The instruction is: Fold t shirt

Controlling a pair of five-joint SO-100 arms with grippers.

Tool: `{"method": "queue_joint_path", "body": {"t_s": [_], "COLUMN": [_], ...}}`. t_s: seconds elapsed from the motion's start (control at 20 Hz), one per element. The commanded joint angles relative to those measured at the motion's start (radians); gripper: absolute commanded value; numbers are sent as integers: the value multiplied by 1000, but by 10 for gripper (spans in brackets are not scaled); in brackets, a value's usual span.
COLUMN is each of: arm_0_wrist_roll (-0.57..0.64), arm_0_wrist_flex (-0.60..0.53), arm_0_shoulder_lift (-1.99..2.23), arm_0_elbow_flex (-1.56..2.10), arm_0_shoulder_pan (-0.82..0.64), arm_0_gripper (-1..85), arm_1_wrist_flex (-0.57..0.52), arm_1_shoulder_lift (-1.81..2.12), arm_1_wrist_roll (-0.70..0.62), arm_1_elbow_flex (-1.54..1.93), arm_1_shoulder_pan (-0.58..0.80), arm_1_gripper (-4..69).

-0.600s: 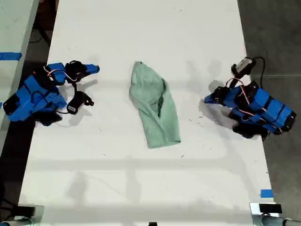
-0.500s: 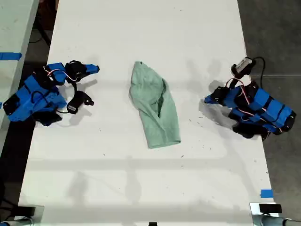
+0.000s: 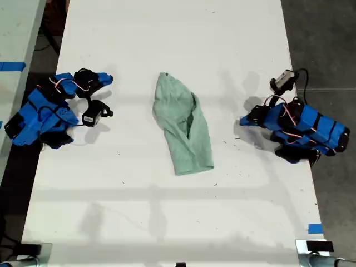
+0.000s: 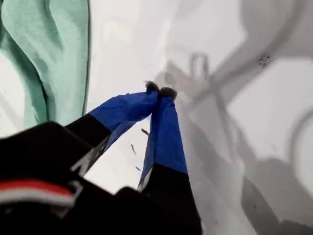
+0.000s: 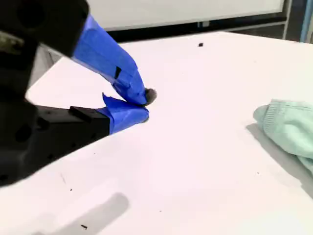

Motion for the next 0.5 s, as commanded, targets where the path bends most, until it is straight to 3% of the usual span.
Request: {"method": "queue_joint_path", "body": {"t_s": [0.0,0.3,0.45], "arm_0_wrist_roll": [-78,-247,-255], "arm_0_wrist_flex": [-20,0,3], "arm_0_shoulder_lift": [-12,-1097,-1551], "arm_0_elbow_flex": [-143,-992,-1347], "arm_0_shoulder_pan": [132,488,641], "arm_0_gripper": [-3,-3,-3], "arm_1_wrist_flex": [-25,-227,-233], "arm_1_shoulder_lift": [-74,-818,-1055], "arm_1_wrist_roll": [141,238,259], "arm_1_elbow_flex": [-167,-630,-807], "arm_1_shoulder_pan": [-117,-367,-456], "arm_1_gripper": [2,-7,-1]}}
